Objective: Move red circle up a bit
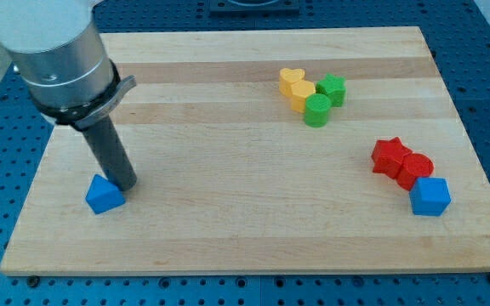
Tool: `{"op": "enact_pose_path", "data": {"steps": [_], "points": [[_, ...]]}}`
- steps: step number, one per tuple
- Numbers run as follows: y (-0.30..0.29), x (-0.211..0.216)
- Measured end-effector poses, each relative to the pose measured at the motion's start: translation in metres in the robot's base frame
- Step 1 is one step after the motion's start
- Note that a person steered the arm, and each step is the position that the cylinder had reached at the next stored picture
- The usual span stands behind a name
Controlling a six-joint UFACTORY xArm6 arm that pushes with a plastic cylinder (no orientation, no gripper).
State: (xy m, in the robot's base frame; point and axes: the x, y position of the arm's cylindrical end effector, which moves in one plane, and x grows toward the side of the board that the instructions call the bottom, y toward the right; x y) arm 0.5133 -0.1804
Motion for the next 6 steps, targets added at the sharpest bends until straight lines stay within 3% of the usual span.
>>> {"op": "enact_pose_path", "data": {"steps": [3,4,6], "points": [[-0.03,0.036],[-0.001,0.032],[0.175,0.041]]}}
